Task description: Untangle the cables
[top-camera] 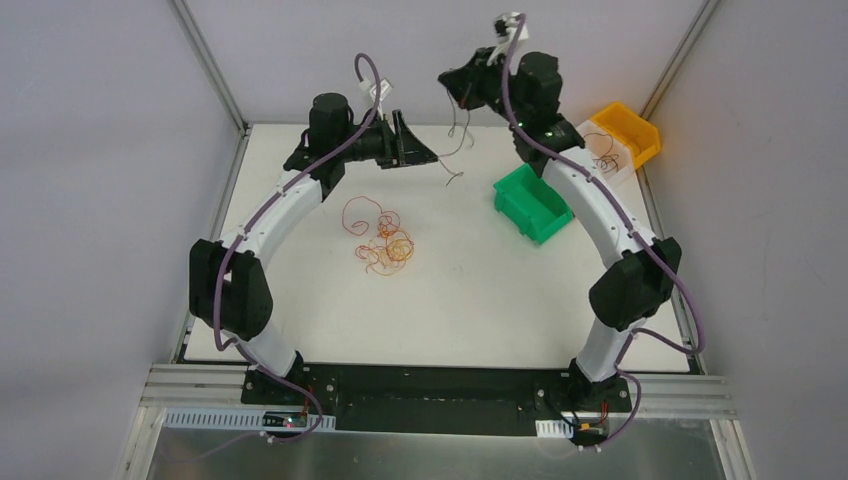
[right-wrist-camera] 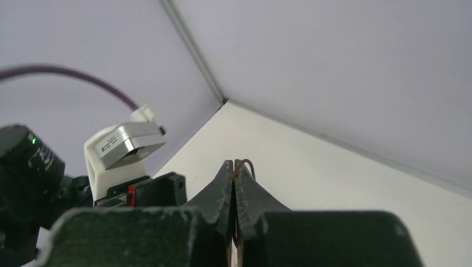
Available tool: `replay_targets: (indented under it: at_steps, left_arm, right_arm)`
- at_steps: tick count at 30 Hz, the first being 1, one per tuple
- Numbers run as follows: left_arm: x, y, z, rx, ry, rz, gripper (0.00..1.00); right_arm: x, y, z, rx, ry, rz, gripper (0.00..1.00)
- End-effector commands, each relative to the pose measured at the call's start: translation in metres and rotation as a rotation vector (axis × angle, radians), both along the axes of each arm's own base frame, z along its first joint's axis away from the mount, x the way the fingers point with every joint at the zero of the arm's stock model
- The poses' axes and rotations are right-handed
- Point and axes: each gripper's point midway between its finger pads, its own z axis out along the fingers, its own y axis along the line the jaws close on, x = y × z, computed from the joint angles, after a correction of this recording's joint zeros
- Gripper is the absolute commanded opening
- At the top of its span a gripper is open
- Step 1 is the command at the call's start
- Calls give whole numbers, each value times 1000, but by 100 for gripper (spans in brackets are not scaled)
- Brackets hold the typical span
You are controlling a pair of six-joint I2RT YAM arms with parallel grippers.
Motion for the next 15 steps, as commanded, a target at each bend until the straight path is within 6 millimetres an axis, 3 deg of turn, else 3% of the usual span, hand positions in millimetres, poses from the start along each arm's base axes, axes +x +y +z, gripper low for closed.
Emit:
replay_targets:
  at_steps: [1, 6, 9, 15]
  left_arm:
    - [21, 24, -4, -38, 60, 83, 69]
    - [38, 60, -1, 5, 35, 143, 87]
    - [46, 81, -6, 22, 25, 169, 99]
    - [55, 106, -22, 28, 79, 194, 99]
  right_arm:
    - [-6, -89, 117, 193, -220, -164, 0]
    - [13, -153, 78, 136, -136, -263, 0]
    - [35, -205, 61, 96, -118, -361, 0]
    - [88, -291, 22, 19, -43, -479, 0]
